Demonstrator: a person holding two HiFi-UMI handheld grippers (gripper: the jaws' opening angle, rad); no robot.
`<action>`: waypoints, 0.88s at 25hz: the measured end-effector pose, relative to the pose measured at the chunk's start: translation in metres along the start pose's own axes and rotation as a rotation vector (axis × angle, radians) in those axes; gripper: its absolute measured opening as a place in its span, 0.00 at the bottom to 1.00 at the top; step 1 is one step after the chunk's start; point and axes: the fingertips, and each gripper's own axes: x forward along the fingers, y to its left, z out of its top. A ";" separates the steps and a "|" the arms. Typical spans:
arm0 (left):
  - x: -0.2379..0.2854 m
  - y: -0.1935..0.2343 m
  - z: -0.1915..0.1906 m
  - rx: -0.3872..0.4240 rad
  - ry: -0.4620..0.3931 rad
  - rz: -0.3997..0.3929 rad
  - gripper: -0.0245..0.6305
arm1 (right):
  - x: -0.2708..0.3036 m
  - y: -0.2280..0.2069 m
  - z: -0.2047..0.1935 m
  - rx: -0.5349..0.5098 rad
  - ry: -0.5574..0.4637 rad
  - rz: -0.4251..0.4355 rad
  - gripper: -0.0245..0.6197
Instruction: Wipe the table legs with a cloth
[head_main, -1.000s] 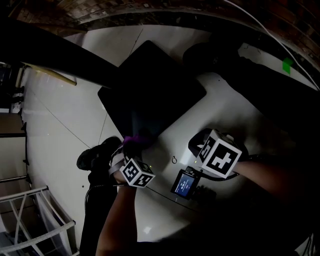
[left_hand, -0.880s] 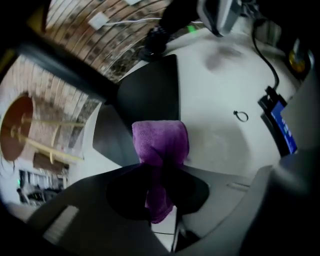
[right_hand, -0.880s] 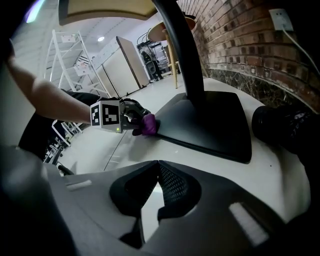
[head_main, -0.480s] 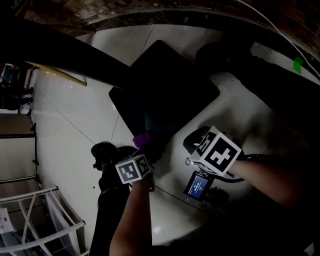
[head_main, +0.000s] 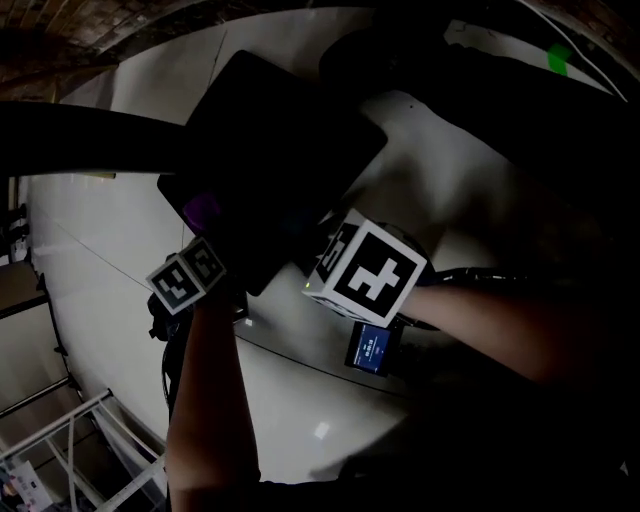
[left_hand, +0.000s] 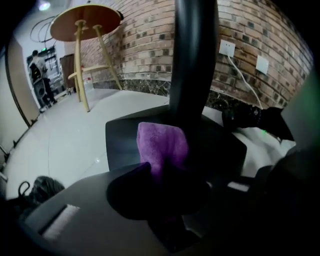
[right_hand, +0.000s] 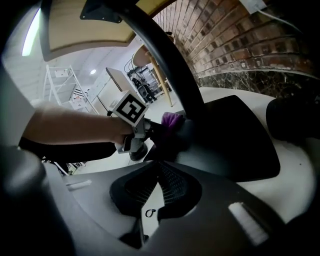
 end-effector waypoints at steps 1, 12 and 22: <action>0.004 -0.002 0.004 0.034 0.016 0.018 0.17 | -0.002 0.000 -0.006 -0.006 0.012 -0.009 0.04; -0.017 0.038 -0.087 0.048 0.141 0.129 0.15 | -0.001 0.013 -0.033 -0.032 0.069 0.002 0.04; -0.024 0.064 -0.113 -0.185 0.210 0.246 0.15 | 0.002 0.014 -0.035 -0.021 0.070 0.011 0.04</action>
